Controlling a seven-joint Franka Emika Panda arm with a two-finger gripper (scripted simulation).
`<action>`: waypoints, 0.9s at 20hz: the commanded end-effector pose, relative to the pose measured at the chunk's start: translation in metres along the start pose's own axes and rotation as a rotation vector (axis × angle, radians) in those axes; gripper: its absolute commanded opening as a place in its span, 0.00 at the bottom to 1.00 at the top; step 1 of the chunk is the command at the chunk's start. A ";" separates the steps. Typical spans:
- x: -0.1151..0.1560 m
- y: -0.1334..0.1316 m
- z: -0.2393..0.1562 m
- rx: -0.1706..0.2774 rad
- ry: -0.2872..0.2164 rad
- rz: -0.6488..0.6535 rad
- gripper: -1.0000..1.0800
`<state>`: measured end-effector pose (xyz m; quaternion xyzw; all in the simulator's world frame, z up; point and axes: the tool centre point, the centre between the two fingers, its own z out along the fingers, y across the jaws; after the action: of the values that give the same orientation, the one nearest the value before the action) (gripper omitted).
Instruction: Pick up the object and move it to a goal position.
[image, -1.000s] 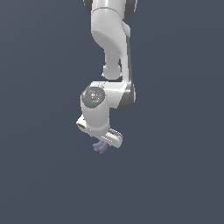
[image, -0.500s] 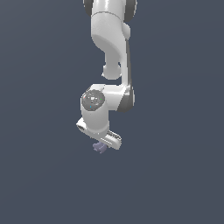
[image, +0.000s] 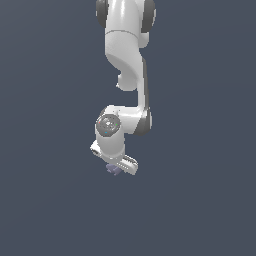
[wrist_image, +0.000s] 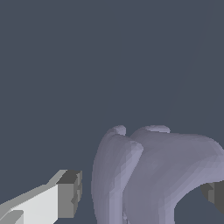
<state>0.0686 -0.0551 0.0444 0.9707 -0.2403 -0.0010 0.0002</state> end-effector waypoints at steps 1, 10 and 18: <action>0.001 -0.001 0.003 0.001 0.002 0.000 0.96; 0.002 -0.001 0.002 0.001 0.002 0.000 0.00; -0.001 -0.005 -0.002 0.001 0.002 0.000 0.00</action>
<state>0.0697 -0.0532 0.0438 0.9706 -0.2408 -0.0005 0.0002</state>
